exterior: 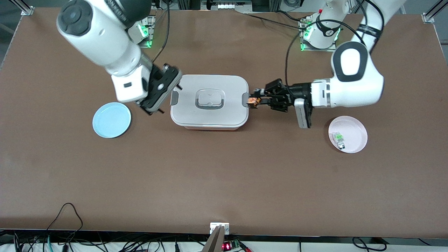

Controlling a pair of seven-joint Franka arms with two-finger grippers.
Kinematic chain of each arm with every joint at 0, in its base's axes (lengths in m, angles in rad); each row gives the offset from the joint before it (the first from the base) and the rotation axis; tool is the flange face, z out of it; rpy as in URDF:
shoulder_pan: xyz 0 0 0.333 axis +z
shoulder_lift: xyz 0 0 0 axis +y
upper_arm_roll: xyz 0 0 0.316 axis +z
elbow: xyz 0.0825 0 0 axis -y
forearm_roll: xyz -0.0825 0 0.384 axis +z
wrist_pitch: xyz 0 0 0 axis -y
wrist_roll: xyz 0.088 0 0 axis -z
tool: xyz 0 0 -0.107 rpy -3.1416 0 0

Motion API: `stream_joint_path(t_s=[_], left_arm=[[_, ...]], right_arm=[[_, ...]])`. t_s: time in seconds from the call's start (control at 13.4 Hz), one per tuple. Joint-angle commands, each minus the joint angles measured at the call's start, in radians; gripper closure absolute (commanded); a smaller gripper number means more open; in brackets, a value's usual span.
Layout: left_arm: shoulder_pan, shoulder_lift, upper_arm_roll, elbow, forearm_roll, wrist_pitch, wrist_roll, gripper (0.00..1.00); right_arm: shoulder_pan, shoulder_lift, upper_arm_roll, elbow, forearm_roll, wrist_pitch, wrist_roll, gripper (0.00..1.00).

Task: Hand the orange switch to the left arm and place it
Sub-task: 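Carry the switch to the pink dish while the right gripper withdraws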

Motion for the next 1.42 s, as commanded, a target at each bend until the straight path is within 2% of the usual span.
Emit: stream_joint_path(t_s=[0.0,0.15,0.22,0.52,0.67,0.75,0.9,1.12,1.34], left_arm=[[0.024,0.086,0.043,0.109,0.196,-0.104,-0.014,1.0],[0.024,0.1,0.098,0.158,0.334,-0.196,-0.035,1.0],[0.024,0.103,0.12,0.178,0.414,-0.224,-0.046,1.0],[0.024,0.11,0.163,0.217,0.747,-0.287,-0.1,1.0],[0.023,0.107,0.163,0.217,0.928,-0.287,-0.142,1.0],[0.013,0.107,0.163,0.217,1.018,-0.287,-0.156,1.0],[0.009,0.109,0.16,0.214,1.189,-0.288,-0.163,1.0],[0.018,0.116,0.168,0.197,1.33,-0.333,-0.181,1.0],[0.039,0.199,0.178,0.197,1.476,-0.309,-0.196,1.0]], right_arm=[[-0.054,-0.016,-0.065,-0.061,-0.006,-0.007,0.024,0.0],[-0.06,-0.015,-0.126,-0.104,-0.047,0.0,0.09,0.0],[-0.065,-0.015,-0.134,-0.13,-0.068,0.007,0.151,0.0],[-0.08,-0.008,-0.136,-0.179,-0.206,0.01,0.488,0.0],[-0.102,-0.011,-0.136,-0.188,-0.213,0.007,0.641,0.0],[-0.103,-0.016,-0.145,-0.178,-0.211,-0.001,0.656,0.0],[-0.103,-0.06,-0.231,-0.158,-0.207,-0.038,0.65,0.0],[-0.103,-0.083,-0.334,-0.058,-0.185,-0.163,0.644,0.0],[-0.105,-0.119,-0.384,-0.053,-0.201,-0.303,0.571,0.0]])
